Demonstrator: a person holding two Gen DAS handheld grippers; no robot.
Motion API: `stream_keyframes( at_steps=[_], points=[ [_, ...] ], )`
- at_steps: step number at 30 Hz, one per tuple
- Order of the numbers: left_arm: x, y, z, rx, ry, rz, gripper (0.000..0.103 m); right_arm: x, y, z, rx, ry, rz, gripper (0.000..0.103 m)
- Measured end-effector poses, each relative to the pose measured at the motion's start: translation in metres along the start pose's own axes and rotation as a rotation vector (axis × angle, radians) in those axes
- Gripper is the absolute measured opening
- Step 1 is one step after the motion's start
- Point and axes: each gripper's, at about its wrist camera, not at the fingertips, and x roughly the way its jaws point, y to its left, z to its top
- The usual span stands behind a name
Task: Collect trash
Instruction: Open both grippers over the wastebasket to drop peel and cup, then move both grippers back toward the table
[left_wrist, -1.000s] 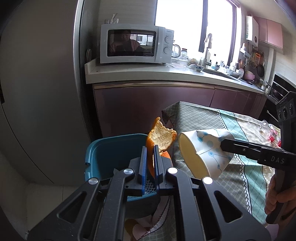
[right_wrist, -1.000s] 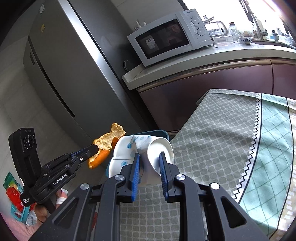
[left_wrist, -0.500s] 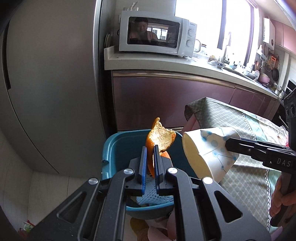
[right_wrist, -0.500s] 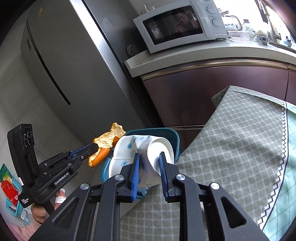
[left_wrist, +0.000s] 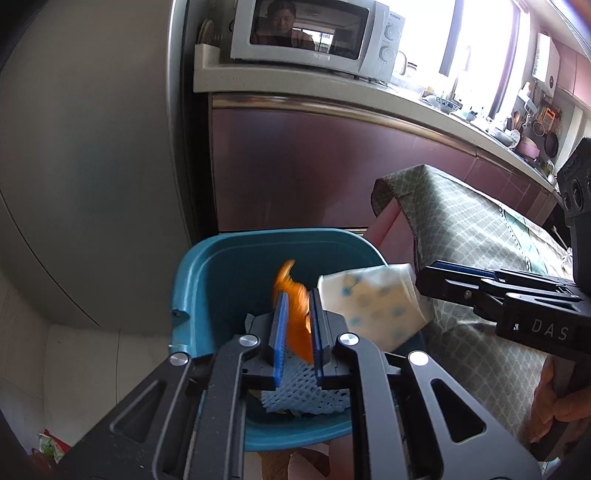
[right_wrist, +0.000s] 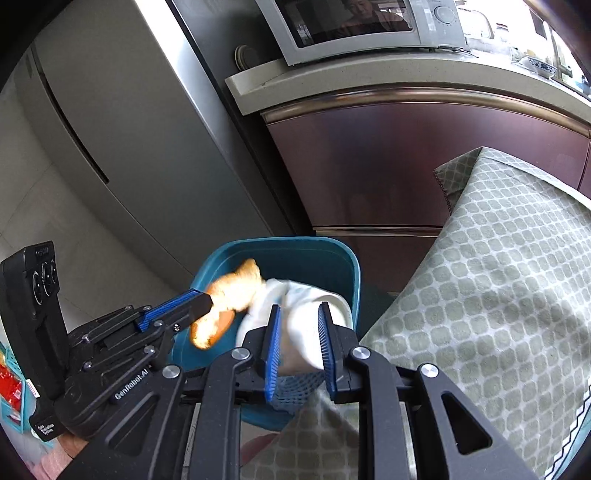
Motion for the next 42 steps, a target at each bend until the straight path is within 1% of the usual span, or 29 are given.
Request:
stream_keyframes(
  at_steps=[1,2,3,6,8,11,16,18,21,25,27,29,35,38,42],
  points=[
    [0.004,0.000,-0.001,0.000,0.003,0.006,0.012,0.003,0.000,0.000,0.005,0.005,-0.004,0.029],
    [0.006,-0.001,-0.002,0.001,0.006,0.005,0.012,0.004,0.000,0.000,0.009,0.007,-0.004,0.030],
    [0.009,-0.002,-0.002,0.001,0.011,-0.001,0.012,0.004,0.001,0.000,0.010,0.006,0.002,0.030],
    [0.010,-0.004,-0.004,0.001,0.008,-0.011,0.017,-0.003,-0.001,-0.003,0.012,-0.011,0.018,0.030],
    [0.008,-0.006,-0.006,0.002,-0.002,-0.019,0.020,-0.009,-0.002,-0.009,0.011,-0.018,0.030,0.030],
    [0.000,-0.011,-0.007,0.007,-0.026,-0.035,0.023,-0.018,-0.008,-0.015,0.017,-0.025,0.047,0.031],
    [-0.024,-0.022,-0.008,0.022,-0.072,-0.075,0.027,-0.047,-0.016,-0.033,0.015,-0.058,0.069,0.031],
    [-0.035,-0.031,-0.008,0.034,-0.091,-0.104,0.028,-0.064,-0.020,-0.041,0.011,-0.082,0.061,0.032],
    [-0.050,-0.050,-0.009,0.065,-0.119,-0.149,0.032,-0.090,-0.028,-0.051,0.014,-0.125,0.055,0.035],
    [-0.068,-0.081,-0.011,0.118,-0.145,-0.208,0.040,-0.130,-0.044,-0.069,0.033,-0.191,0.017,0.037],
    [-0.075,-0.099,-0.013,0.149,-0.150,-0.247,0.041,-0.149,-0.058,-0.080,0.061,-0.218,0.003,0.037],
    [-0.079,-0.120,-0.014,0.184,-0.151,-0.280,0.043,-0.168,-0.075,-0.091,0.095,-0.246,-0.029,0.038],
    [-0.087,-0.184,-0.024,0.278,-0.135,-0.374,0.044,-0.221,-0.128,-0.132,0.216,-0.305,-0.135,0.038],
    [-0.090,-0.218,-0.033,0.315,-0.119,-0.407,0.045,-0.247,-0.155,-0.154,0.282,-0.338,-0.189,0.039],
    [-0.088,-0.260,-0.044,0.375,-0.097,-0.444,0.046,-0.273,-0.191,-0.173,0.356,-0.379,-0.259,0.041]
  ],
)
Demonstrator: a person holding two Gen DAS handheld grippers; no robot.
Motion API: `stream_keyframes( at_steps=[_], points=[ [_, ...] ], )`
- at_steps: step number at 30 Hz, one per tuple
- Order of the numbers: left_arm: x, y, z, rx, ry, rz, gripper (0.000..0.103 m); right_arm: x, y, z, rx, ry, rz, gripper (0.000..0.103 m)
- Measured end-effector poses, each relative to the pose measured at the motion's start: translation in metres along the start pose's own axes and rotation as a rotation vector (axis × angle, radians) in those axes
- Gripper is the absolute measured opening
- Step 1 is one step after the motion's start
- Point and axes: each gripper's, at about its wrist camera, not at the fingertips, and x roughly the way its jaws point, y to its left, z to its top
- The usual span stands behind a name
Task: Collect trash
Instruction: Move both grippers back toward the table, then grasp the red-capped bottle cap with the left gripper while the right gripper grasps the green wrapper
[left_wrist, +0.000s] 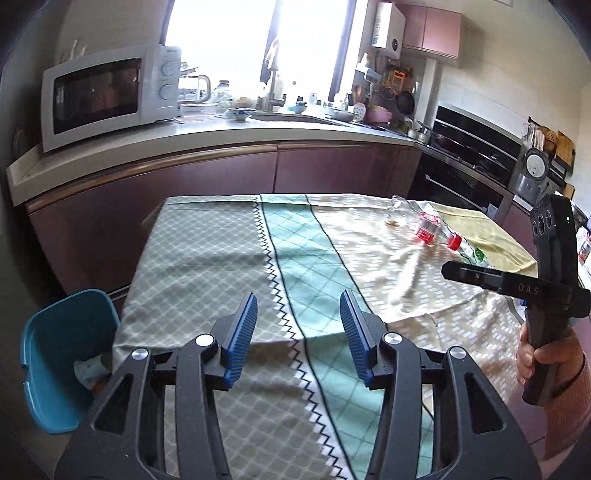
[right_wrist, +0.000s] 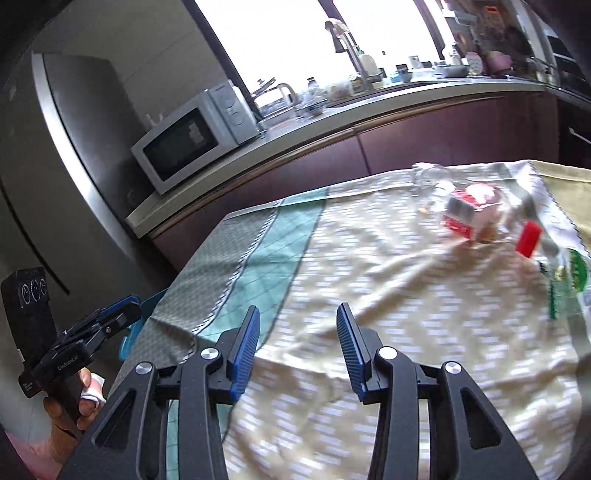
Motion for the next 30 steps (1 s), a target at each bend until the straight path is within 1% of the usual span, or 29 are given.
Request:
stream_keyframes(
  at_steps=[4,6,7,9,12,18,20,21,25,27,29,30],
  points=[
    [0.019,-0.031,0.004,0.044,0.022,-0.032,0.048,-0.016,-0.042,0.011,0.048,-0.040,-0.066,0.041],
    [0.030,-0.039,0.008,0.059,0.034,-0.050,0.048,-0.022,-0.060,0.018,0.058,-0.057,-0.101,0.042],
    [0.034,-0.046,0.008,0.066,0.040,-0.055,0.049,-0.022,-0.068,0.022,0.065,-0.065,-0.113,0.044],
    [0.042,-0.055,0.010,0.081,0.051,-0.061,0.049,-0.023,-0.086,0.029,0.087,-0.073,-0.131,0.045],
    [0.051,-0.068,0.012,0.095,0.063,-0.069,0.050,-0.020,-0.109,0.041,0.088,-0.073,-0.171,0.045],
    [0.061,-0.080,0.014,0.103,0.082,-0.069,0.051,-0.001,-0.143,0.065,0.078,-0.046,-0.242,0.051],
    [0.064,-0.080,0.015,0.102,0.090,-0.066,0.052,0.006,-0.152,0.070,0.077,-0.026,-0.229,0.058],
    [0.066,-0.080,0.015,0.102,0.095,-0.065,0.052,0.010,-0.155,0.072,0.069,-0.012,-0.231,0.060],
    [0.072,-0.081,0.015,0.100,0.112,-0.064,0.052,0.021,-0.159,0.072,0.032,0.044,-0.213,0.061],
    [0.075,-0.084,0.015,0.102,0.119,-0.069,0.052,0.024,-0.155,0.070,-0.001,0.064,-0.203,0.057],
    [0.078,-0.087,0.015,0.109,0.121,-0.068,0.052,0.025,-0.151,0.069,-0.021,0.073,-0.196,0.042],
    [0.079,-0.088,0.015,0.110,0.124,-0.073,0.053,0.025,-0.150,0.069,-0.027,0.077,-0.194,0.040]
  ],
)
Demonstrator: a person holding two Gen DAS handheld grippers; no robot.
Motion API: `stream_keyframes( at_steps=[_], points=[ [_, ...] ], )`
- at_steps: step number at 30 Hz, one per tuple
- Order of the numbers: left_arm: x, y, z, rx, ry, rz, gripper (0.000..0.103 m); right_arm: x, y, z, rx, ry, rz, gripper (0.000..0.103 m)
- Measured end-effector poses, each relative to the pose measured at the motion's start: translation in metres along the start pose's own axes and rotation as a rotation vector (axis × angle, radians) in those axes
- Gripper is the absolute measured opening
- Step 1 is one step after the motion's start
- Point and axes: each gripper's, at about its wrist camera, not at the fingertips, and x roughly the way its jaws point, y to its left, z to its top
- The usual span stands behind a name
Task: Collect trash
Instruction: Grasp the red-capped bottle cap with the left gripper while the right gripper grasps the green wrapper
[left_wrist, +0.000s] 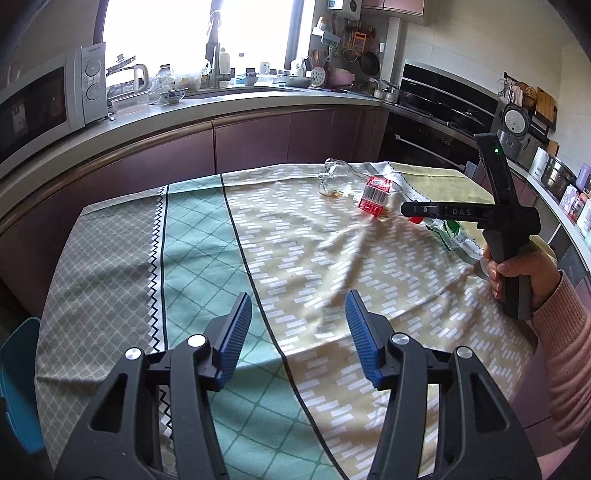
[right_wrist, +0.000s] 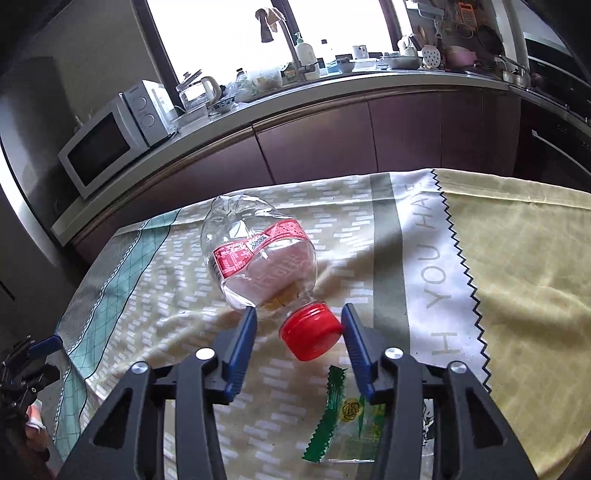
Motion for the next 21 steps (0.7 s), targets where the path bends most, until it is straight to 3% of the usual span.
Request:
stream_keyframes(
  at_steps=[2,7,10,16,21],
  points=[
    [0.003,-0.003,0.000,0.004,0.003,-0.003,0.053,-0.002,0.003,-0.003,-0.006,-0.001,0.018,0.032],
    [0.010,-0.008,0.001,0.008,0.019,-0.011,0.053,-0.010,0.009,-0.014,-0.001,-0.016,0.052,0.031],
    [0.014,-0.012,0.001,0.010,0.025,-0.019,0.053,-0.019,0.015,-0.021,0.047,-0.027,0.133,0.030],
    [0.022,-0.021,0.003,0.023,0.033,-0.034,0.053,-0.028,0.053,-0.036,-0.031,-0.001,0.181,0.030],
    [0.027,-0.032,0.008,0.042,0.037,-0.053,0.056,-0.064,0.036,-0.036,-0.018,-0.108,0.074,0.041]
  ],
)
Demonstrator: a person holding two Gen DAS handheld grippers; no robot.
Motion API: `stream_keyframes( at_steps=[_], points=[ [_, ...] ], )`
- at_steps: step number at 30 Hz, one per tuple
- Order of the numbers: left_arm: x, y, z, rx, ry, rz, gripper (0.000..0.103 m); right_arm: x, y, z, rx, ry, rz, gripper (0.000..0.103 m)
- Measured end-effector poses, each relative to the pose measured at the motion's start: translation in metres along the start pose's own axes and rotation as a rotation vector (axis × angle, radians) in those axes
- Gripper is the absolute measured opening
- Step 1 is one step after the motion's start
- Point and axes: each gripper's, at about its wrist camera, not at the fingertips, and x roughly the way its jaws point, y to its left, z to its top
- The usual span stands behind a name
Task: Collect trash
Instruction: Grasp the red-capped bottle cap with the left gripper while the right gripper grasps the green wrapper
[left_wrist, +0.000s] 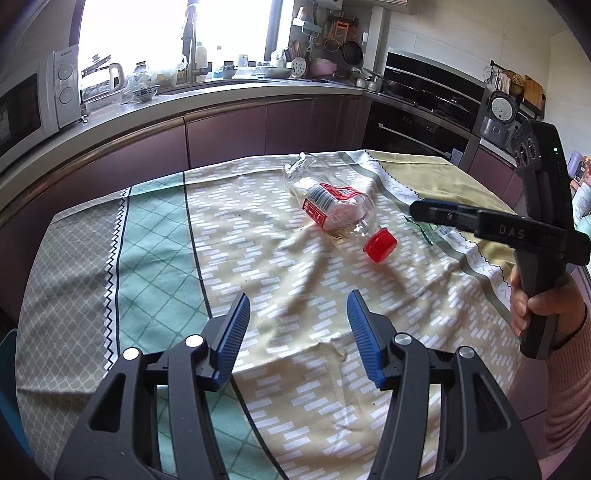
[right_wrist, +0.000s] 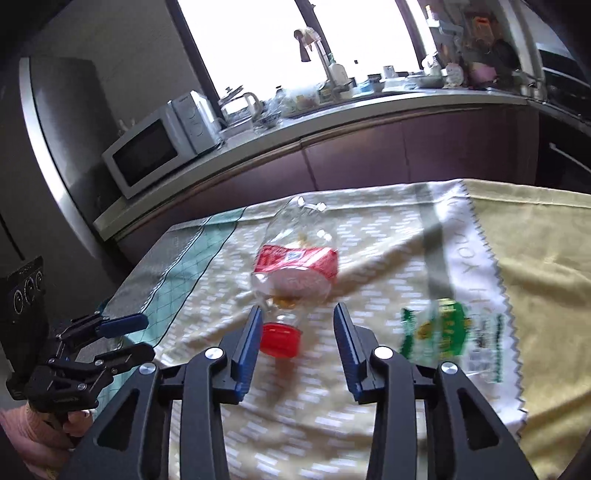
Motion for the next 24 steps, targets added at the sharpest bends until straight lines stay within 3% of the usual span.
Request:
stream_keyframes(
  at_steps=[4,7,12,20,24],
  points=[
    [0.009,-0.013,0.010,0.016,0.004,-0.037,0.060,-0.031,-0.043,0.001,0.089,-0.078,-0.131,0.062],
    [0.023,-0.027,0.021,0.014,0.024,-0.085,0.062,-0.032,-0.076,-0.006,0.163,-0.051,-0.176,0.063],
    [0.060,-0.048,0.038,-0.012,0.093,-0.148,0.064,-0.018,-0.102,-0.017,0.252,-0.008,-0.131,0.063],
    [0.106,-0.055,0.055,-0.116,0.171,-0.202,0.064,-0.005,-0.103,-0.014,0.267,0.004,-0.081,0.063],
    [0.123,-0.056,0.061,-0.149,0.203,-0.208,0.059,-0.003,-0.107,-0.014,0.283,0.011,-0.067,0.059]
  ],
)
